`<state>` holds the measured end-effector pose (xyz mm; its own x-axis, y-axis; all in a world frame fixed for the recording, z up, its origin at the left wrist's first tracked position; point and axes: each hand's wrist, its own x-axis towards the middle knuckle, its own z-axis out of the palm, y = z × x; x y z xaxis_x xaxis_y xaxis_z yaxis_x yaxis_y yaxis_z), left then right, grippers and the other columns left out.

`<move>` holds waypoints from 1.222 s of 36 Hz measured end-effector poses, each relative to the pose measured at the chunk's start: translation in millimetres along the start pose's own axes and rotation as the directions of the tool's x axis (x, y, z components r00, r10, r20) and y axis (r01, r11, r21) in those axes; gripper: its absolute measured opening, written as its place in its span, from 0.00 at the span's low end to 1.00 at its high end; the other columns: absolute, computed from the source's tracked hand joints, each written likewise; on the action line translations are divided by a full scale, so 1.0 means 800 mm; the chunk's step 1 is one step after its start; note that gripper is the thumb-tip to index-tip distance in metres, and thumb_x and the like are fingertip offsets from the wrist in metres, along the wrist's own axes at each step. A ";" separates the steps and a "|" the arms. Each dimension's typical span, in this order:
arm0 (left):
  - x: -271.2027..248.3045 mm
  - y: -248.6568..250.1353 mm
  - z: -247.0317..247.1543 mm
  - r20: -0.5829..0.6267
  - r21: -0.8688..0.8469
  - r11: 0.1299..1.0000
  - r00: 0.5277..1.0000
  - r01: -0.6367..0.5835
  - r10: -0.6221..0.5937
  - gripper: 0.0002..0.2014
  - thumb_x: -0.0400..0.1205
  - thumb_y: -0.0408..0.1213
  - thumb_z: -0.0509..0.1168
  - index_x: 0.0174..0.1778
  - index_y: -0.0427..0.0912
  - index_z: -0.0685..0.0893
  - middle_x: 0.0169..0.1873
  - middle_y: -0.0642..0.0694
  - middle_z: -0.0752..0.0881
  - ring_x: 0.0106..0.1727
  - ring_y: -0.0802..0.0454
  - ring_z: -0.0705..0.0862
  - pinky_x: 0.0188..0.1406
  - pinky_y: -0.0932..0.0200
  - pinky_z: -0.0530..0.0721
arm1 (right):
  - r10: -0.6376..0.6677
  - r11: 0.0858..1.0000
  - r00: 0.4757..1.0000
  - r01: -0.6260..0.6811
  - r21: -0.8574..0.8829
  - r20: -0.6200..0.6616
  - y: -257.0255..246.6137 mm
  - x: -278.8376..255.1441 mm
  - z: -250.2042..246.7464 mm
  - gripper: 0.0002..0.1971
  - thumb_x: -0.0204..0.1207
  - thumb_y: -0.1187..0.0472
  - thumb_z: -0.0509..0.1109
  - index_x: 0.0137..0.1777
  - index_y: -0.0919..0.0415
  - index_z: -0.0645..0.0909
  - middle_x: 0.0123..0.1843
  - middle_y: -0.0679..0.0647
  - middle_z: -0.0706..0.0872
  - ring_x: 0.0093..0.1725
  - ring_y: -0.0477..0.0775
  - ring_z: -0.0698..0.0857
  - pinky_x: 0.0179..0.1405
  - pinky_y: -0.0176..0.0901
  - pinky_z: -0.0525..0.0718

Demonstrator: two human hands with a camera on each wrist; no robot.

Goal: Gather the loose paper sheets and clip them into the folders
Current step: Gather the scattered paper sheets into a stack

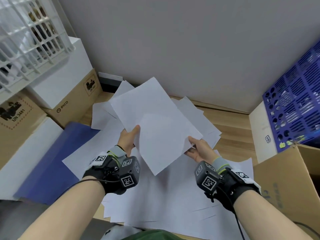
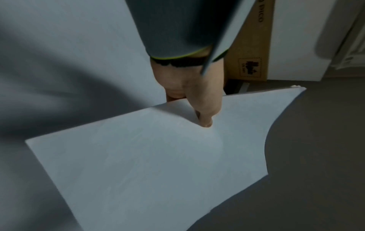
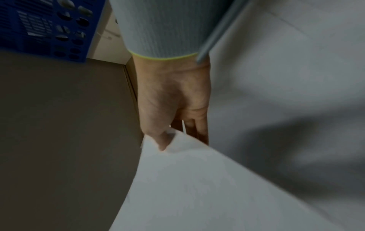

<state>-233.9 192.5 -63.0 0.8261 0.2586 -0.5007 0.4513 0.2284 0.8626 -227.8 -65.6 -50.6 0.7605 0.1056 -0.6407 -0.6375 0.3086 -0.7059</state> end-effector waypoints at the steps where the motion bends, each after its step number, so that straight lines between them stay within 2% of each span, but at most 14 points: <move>1: 0.002 -0.002 -0.007 -0.009 0.052 0.999 1.000 -0.012 0.012 0.10 0.83 0.42 0.64 0.59 0.46 0.79 0.47 0.50 0.87 0.46 0.48 0.85 0.41 0.55 0.83 | 0.007 1.000 1.000 -0.007 -0.019 0.010 0.002 0.000 -0.005 0.09 0.83 0.62 0.63 0.59 0.64 0.78 0.46 0.58 0.84 0.44 0.56 0.86 0.39 0.48 0.91; 3: 0.003 -0.007 -0.025 -0.032 0.169 0.986 0.999 0.000 0.006 0.05 0.83 0.41 0.64 0.47 0.45 0.80 0.39 0.46 0.82 0.40 0.45 0.80 0.33 0.59 0.75 | 0.044 0.997 0.998 -0.042 -0.066 0.033 0.007 0.001 -0.013 0.11 0.82 0.58 0.65 0.61 0.61 0.78 0.49 0.57 0.85 0.43 0.55 0.85 0.37 0.46 0.88; 7: -0.005 -0.022 -0.057 0.011 0.368 0.929 0.999 0.040 -0.048 0.14 0.84 0.38 0.63 0.32 0.42 0.74 0.29 0.46 0.74 0.32 0.48 0.73 0.24 0.63 0.71 | 0.140 0.982 0.982 -0.121 -0.144 0.129 0.018 -0.001 -0.011 0.15 0.80 0.55 0.68 0.63 0.60 0.77 0.60 0.63 0.87 0.51 0.62 0.90 0.44 0.50 0.89; 11: -0.020 -0.030 -0.070 0.078 0.384 0.921 0.992 0.062 -0.099 0.10 0.83 0.38 0.64 0.35 0.44 0.76 0.31 0.47 0.78 0.34 0.51 0.78 0.31 0.61 0.74 | 0.200 0.944 0.952 -0.123 -0.308 0.233 0.028 -0.004 0.000 0.20 0.79 0.46 0.68 0.66 0.55 0.76 0.63 0.59 0.86 0.56 0.65 0.89 0.51 0.54 0.88; 16: -0.020 -0.038 -0.083 0.184 0.430 0.899 0.968 0.078 -0.172 0.13 0.83 0.41 0.65 0.33 0.42 0.76 0.28 0.49 0.76 0.32 0.51 0.75 0.32 0.59 0.72 | 0.249 0.884 0.919 -0.086 -0.460 0.307 0.032 -0.007 0.027 0.14 0.81 0.46 0.64 0.60 0.53 0.81 0.48 0.49 0.88 0.41 0.50 0.88 0.40 0.47 0.87; 21: -0.027 -0.038 -0.093 0.235 0.441 0.894 0.951 0.078 -0.199 0.15 0.82 0.44 0.66 0.36 0.37 0.75 0.26 0.49 0.73 0.29 0.52 0.73 0.32 0.60 0.70 | 0.269 0.841 0.918 -0.078 -0.535 0.290 0.046 0.003 0.048 0.12 0.83 0.59 0.64 0.64 0.59 0.78 0.45 0.50 0.91 0.38 0.47 0.89 0.36 0.42 0.85; 23: -0.026 -0.040 -0.097 0.228 0.399 0.914 0.957 0.078 -0.181 0.13 0.83 0.40 0.65 0.53 0.31 0.80 0.22 0.54 0.74 0.23 0.60 0.76 0.26 0.69 0.73 | 0.292 0.852 0.908 -0.105 -0.512 0.300 0.049 0.000 0.058 0.10 0.84 0.61 0.61 0.63 0.60 0.78 0.42 0.49 0.92 0.38 0.47 0.91 0.33 0.39 0.87; 25: -0.022 -0.044 -0.105 0.219 0.393 0.918 0.964 0.055 -0.151 0.23 0.84 0.36 0.63 0.64 0.16 0.71 0.25 0.55 0.74 0.22 0.64 0.75 0.19 0.75 0.71 | 0.299 0.854 0.906 -0.112 -0.509 0.301 0.049 -0.007 0.073 0.08 0.86 0.64 0.58 0.59 0.62 0.76 0.33 0.48 0.91 0.30 0.44 0.90 0.23 0.32 0.83; 29: -0.014 -0.044 -0.133 0.217 0.374 0.923 0.960 0.087 -0.178 0.13 0.82 0.41 0.66 0.58 0.39 0.81 0.40 0.46 0.82 0.39 0.51 0.81 0.29 0.68 0.78 | 0.276 0.830 0.919 -0.081 -0.552 0.282 0.055 -0.019 0.107 0.10 0.87 0.68 0.55 0.46 0.62 0.75 0.20 0.45 0.85 0.17 0.39 0.83 0.12 0.27 0.74; 32: -0.009 -0.044 -0.162 0.181 0.378 0.920 0.966 0.106 -0.186 0.09 0.82 0.41 0.67 0.55 0.42 0.81 0.39 0.49 0.85 0.34 0.56 0.83 0.21 0.72 0.78 | 0.258 0.811 0.944 -0.097 -0.577 0.205 0.069 -0.017 0.133 0.09 0.86 0.69 0.57 0.47 0.61 0.76 0.26 0.49 0.88 0.20 0.43 0.86 0.13 0.29 0.76; 35: 0.003 -0.043 -0.196 0.189 0.347 0.928 0.959 0.135 -0.210 0.12 0.81 0.43 0.68 0.57 0.41 0.81 0.47 0.42 0.87 0.41 0.46 0.86 0.42 0.51 0.87 | 0.228 0.791 0.968 -0.123 -0.600 0.101 0.090 -0.010 0.155 0.05 0.84 0.69 0.59 0.56 0.65 0.76 0.39 0.56 0.86 0.25 0.46 0.88 0.18 0.33 0.80; 39: 0.021 -0.035 -0.253 0.071 0.332 0.928 0.977 0.168 -0.202 0.07 0.84 0.34 0.62 0.57 0.39 0.81 0.45 0.41 0.81 0.41 0.47 0.79 0.37 0.58 0.76 | 0.234 0.780 0.971 -0.154 -0.606 0.054 0.116 -0.003 0.197 0.10 0.84 0.69 0.60 0.63 0.66 0.74 0.43 0.57 0.86 0.29 0.47 0.88 0.21 0.35 0.83; 42: 0.035 -0.032 -0.299 -0.061 0.504 0.860 0.996 0.083 -0.060 0.13 0.83 0.27 0.60 0.60 0.38 0.84 0.57 0.46 0.83 0.61 0.48 0.80 0.57 0.55 0.78 | 0.227 0.775 0.973 -0.150 -0.614 0.048 0.125 0.001 0.224 0.11 0.83 0.70 0.59 0.64 0.67 0.74 0.41 0.58 0.85 0.26 0.46 0.88 0.19 0.34 0.81; 44: 0.041 -0.033 -0.344 -0.149 0.586 0.803 0.989 0.110 -0.026 0.14 0.80 0.26 0.61 0.58 0.43 0.85 0.61 0.44 0.84 0.63 0.45 0.81 0.65 0.49 0.79 | 0.227 0.764 0.972 -0.138 -0.630 0.063 0.138 0.006 0.258 0.12 0.83 0.69 0.60 0.65 0.67 0.74 0.42 0.57 0.86 0.30 0.50 0.89 0.23 0.35 0.83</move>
<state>-311.5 453.2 -121.9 0.7545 0.3892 -0.5284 0.6507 -0.3385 0.6797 -269.4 164.5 -69.3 0.6023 0.2319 -0.7638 -0.6697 -0.3739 -0.6416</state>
